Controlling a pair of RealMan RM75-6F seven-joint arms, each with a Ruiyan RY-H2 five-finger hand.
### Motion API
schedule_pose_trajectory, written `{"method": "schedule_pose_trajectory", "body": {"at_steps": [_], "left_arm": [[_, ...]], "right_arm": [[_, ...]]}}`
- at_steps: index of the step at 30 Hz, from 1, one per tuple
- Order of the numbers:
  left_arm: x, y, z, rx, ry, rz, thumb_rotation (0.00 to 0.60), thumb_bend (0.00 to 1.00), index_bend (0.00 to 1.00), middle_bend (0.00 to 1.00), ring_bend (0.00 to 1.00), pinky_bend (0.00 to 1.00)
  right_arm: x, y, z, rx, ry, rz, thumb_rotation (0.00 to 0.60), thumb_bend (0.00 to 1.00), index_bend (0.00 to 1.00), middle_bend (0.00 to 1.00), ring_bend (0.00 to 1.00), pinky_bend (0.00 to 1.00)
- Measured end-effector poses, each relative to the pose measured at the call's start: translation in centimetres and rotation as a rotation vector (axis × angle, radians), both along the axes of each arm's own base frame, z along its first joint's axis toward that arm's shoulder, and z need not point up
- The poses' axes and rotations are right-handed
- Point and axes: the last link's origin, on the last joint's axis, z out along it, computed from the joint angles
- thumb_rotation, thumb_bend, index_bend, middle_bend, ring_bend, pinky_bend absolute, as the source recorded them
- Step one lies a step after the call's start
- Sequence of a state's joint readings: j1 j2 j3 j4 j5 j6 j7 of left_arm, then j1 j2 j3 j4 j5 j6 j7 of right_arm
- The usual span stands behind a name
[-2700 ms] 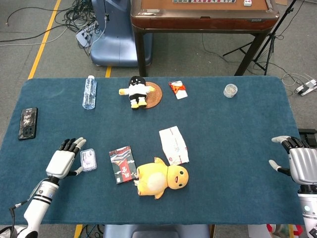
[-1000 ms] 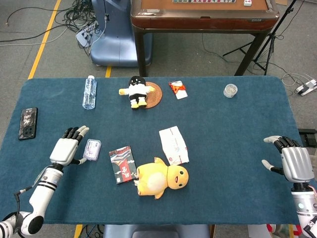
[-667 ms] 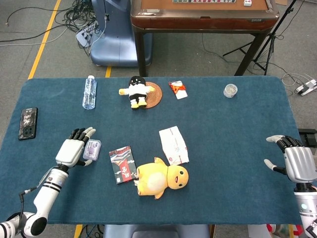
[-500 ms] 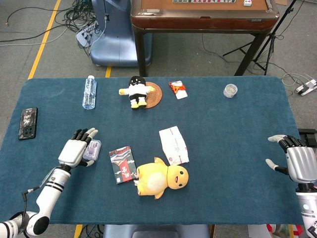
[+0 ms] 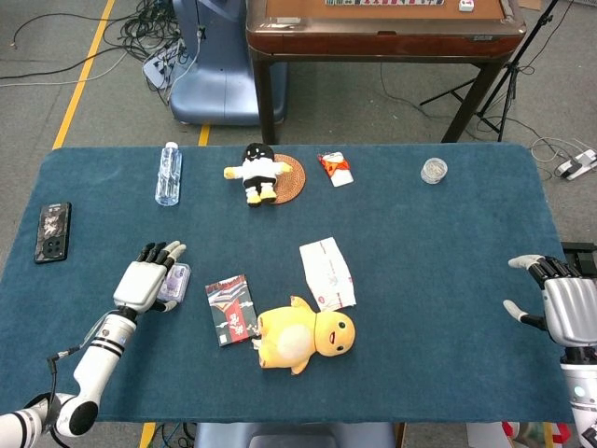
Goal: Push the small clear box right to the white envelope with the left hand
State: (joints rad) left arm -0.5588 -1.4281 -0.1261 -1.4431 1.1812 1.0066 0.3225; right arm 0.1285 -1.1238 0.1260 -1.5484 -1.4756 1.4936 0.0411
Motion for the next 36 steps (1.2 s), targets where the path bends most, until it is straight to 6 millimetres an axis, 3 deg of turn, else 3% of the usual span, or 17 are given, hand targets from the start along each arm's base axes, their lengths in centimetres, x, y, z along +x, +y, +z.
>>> {"method": "schedule_pose_trajectory", "body": {"at_steps": [21,26,36], "left_arm": [[1.3,4.7,0.1,0.047,-0.010,0.018,0.600,0.00,0.00,0.00,0.00,0.00],[1.4,4.3,0.4,0.046,-0.012,0.016,0.600,0.00,0.00,0.00,0.00,0.00],[1.1,1.2,0.8,-0.004,-0.031,0.038,0.600,0.00,0.00,0.00,0.00,0.00]], "right_arm": [[-0.1,-0.2,-0.3,0.010,-0.004,-0.006,0.600,0.00,0.37,0.37,0.29,0.40],[-0.3,-0.4,-0.3,0.013,-0.005,-0.008,0.600,0.00,0.37,0.37,0.29,0.40],[-0.3,-0.6,-0.9,0.028,-0.016,0.005,0.600,0.00,0.37,0.37,0.29,0.40]]}}
